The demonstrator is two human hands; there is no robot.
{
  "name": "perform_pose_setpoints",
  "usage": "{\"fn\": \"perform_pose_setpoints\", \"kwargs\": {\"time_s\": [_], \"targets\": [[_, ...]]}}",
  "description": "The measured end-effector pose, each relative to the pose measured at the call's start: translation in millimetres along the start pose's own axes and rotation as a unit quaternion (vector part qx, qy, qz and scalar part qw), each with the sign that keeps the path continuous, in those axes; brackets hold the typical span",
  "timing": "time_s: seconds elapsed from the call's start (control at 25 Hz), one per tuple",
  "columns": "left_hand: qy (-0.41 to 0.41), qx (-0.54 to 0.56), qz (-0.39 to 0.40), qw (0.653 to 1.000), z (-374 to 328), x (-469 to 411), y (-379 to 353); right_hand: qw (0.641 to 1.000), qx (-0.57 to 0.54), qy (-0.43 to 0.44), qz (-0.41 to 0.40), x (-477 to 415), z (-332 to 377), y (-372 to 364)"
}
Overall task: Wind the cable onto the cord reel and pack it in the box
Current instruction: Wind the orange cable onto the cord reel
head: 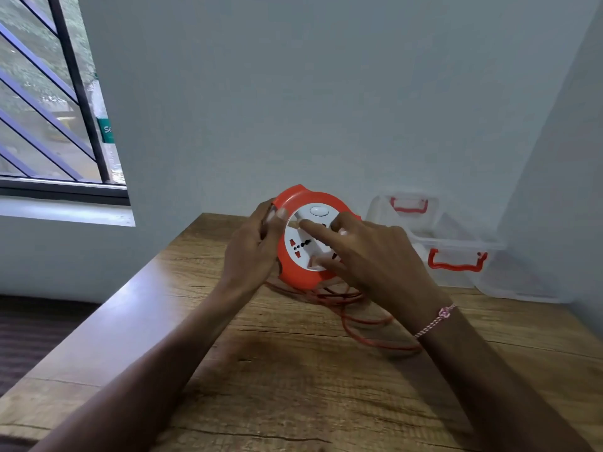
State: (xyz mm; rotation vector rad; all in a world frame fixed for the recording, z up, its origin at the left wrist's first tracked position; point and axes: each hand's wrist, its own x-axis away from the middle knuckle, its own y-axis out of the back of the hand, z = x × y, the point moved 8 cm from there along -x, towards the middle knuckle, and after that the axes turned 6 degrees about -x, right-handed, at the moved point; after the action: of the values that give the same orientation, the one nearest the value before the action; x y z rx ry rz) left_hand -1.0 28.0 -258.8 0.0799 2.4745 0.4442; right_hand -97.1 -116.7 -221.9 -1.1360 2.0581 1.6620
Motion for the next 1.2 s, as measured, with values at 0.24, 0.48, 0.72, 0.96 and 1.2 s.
{"fn": "perform_pose_setpoints", "kwargs": {"time_s": [0.24,0.48,0.72,0.96,1.2], "targets": [[-0.023,-0.041,-0.049,0.998,-4.7,2.4,3.2,0.996,-0.01,-0.077,-0.053,-9.5,3.9,9.2],[-0.009,-0.02,-0.058,0.998,-6.5,5.7,-4.4,0.903,-0.26,-0.329,-0.091,-5.5,-34.4,-7.2],[0.001,-0.011,-0.071,0.997,-3.1,3.0,3.9,0.995,-0.094,-0.039,-0.018,-5.4,-12.2,0.7],[0.01,-0.013,-0.072,0.997,-5.2,4.5,2.7,1.0,-0.014,0.013,0.013,-10.6,-7.9,4.2],[-0.008,-0.016,-0.092,0.996,-15.1,9.6,-3.9,0.983,-0.097,-0.133,-0.084,-11.8,-19.8,10.6]]}}
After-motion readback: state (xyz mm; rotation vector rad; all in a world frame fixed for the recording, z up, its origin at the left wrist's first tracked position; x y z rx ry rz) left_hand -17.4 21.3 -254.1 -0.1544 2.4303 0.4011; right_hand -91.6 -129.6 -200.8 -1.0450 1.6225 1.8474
